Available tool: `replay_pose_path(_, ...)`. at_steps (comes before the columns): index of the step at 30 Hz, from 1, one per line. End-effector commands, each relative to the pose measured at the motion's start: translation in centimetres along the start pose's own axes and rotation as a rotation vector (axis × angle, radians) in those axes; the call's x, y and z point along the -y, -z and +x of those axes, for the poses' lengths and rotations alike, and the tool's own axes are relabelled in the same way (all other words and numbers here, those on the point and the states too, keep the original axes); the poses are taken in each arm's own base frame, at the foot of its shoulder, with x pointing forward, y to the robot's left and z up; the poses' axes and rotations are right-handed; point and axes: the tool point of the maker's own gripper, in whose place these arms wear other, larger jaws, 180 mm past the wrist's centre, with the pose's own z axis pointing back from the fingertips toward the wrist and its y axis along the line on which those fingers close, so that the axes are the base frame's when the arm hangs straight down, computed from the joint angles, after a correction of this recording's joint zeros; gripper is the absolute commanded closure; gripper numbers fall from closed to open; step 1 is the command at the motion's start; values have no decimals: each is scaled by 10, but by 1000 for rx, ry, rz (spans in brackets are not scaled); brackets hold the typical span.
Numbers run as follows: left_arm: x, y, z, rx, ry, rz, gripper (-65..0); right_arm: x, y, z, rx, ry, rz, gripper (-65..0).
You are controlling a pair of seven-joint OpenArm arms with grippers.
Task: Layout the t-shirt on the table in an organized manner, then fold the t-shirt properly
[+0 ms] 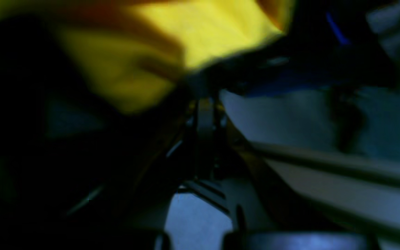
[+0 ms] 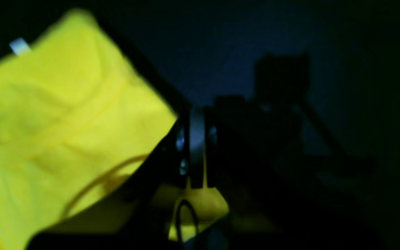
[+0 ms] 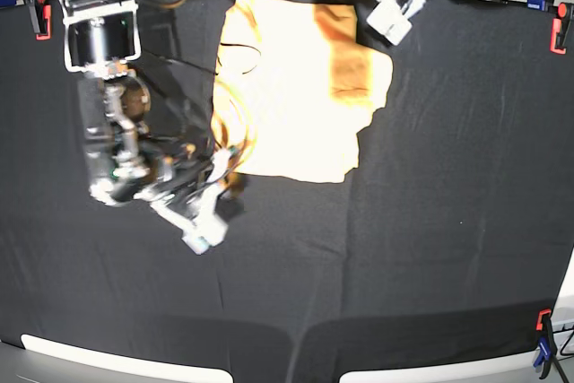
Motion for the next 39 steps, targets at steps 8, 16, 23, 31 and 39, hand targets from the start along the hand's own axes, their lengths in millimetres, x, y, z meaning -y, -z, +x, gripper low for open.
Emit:
replay_pose_path(8,-15,-1,21,41,46,66,0,4,-4,-8,-87,-47,-18,0)
replay_pose_path(16,-36,14,-5,-22,-32,77,0,-4,-5,-15,-113,-39,28,0)
replay_pose_path(23,-69,28,31,17,-6,109,0,-6,-4,-34,-150,-26,32,0)
replay_pose_path(31,-112,42,78,69,-19,167,0,-29,-17,-65,-147,5,113,0)
replay_pose_path(39,-141,45,134,142,26,210,0,-83,-22,-76,-85,36,242,0)
